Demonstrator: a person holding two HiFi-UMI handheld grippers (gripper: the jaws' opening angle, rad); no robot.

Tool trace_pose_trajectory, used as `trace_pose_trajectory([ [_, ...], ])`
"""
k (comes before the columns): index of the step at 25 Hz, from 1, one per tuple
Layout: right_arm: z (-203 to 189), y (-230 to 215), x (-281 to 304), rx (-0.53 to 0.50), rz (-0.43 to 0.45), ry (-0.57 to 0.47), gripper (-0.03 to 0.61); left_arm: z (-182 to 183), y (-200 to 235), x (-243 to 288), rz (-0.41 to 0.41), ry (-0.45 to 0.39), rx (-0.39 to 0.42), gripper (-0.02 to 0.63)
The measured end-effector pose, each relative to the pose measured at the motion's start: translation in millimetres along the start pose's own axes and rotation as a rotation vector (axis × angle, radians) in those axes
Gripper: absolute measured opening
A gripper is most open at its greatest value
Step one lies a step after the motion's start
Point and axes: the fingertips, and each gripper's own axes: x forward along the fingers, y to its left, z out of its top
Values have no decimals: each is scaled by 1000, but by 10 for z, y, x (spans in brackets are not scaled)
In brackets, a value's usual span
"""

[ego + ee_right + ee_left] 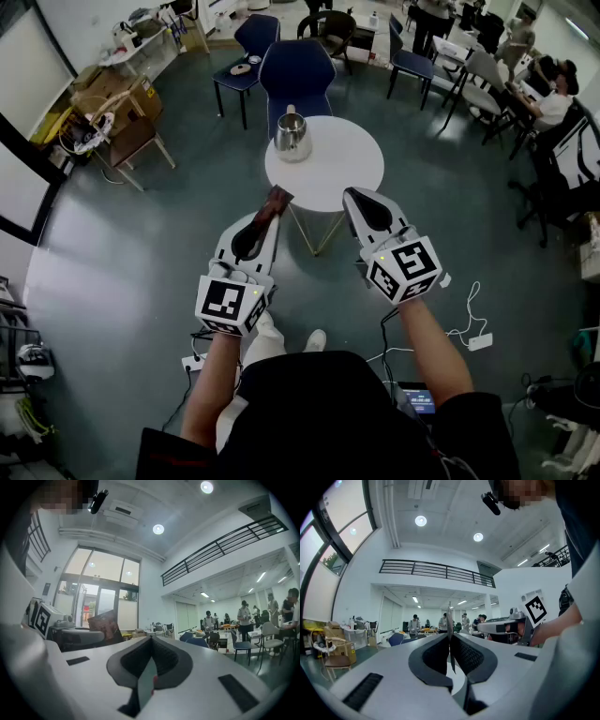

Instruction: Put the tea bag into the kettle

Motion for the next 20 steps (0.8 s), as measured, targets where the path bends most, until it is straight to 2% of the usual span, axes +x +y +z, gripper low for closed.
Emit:
trace_pose_trajectory([
  [9, -9, -15, -28, 26, -10, -15, 18, 15, 2, -39, 8, -3, -1, 32],
  [20, 17, -52, -113, 10, -5, -13, 18, 74, -103, -43, 16, -9, 2, 32],
])
